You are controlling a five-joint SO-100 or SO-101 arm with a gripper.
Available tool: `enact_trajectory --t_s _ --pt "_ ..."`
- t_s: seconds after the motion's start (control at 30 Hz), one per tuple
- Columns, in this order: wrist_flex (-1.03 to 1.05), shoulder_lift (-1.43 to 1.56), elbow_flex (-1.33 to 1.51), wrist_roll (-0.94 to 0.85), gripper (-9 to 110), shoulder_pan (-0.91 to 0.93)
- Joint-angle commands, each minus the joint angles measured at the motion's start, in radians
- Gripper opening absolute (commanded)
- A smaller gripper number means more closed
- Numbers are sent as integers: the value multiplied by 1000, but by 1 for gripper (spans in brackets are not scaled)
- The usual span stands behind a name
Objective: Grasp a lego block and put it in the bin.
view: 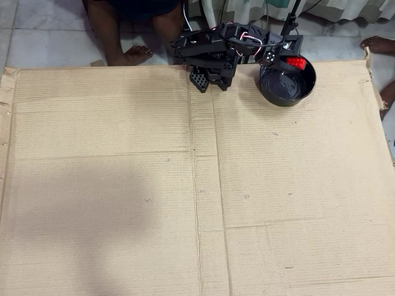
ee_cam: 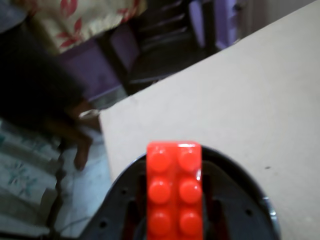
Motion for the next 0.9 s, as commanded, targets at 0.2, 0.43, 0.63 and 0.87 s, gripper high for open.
enact_trajectory --t_s 0.2,0.43,0.63,0.87 --pt "-9 6 15 32 0 -89" --pt "-9 6 15 26 17 -89" --pt "-9 6 17 31 25 -74" --pt "2 6 17 31 25 41"
